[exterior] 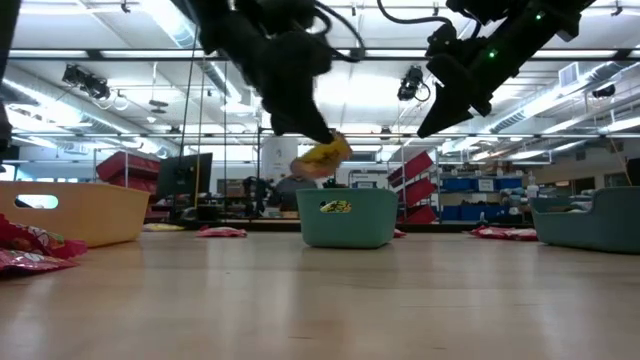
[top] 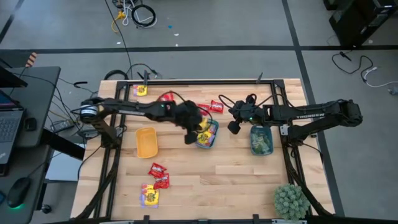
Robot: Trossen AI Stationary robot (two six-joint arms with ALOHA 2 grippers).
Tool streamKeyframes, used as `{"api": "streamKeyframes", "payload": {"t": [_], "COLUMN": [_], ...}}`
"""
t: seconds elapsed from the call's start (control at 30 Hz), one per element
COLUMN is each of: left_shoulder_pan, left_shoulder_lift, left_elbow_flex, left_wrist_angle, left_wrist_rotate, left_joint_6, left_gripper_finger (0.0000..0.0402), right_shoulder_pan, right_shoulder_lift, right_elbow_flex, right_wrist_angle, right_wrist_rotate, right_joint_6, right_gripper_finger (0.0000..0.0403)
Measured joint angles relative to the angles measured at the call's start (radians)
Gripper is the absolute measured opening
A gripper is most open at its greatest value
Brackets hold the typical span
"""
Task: Sort candy
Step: Put the yellow candy pack into the green bin
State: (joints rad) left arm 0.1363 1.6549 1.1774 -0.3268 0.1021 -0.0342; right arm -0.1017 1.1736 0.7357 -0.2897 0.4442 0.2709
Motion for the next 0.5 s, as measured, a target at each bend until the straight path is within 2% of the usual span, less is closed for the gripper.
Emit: {"api": "streamKeyframes", "payload": {"t": [0.23, 0.5], "left_shoulder_pan": [-0.028, -0.029], "left_shoulder_lift": [0.17, 0.284], "left_elbow_flex": [0.154, 0.244], "left_wrist_angle": [-0.086, -0.138], "left_wrist_rotate": [-0.081, -0.09], "left_joint_6": [-0.053, -0.038], "left_gripper_finger": [0.0, 0.0015], "right_shoulder_pan": [0.0, 0.0], "right_shoulder_lift": [0.0, 0.0], "right_elbow_flex": [0.0, 0.0], "right_wrist_angle": [-0.001, -0.005], "right_wrist_rotate": [0.0, 0.0], "right_joint_6": [0.015, 0.009], "right_gripper_finger": [0.0, 0.0]}}
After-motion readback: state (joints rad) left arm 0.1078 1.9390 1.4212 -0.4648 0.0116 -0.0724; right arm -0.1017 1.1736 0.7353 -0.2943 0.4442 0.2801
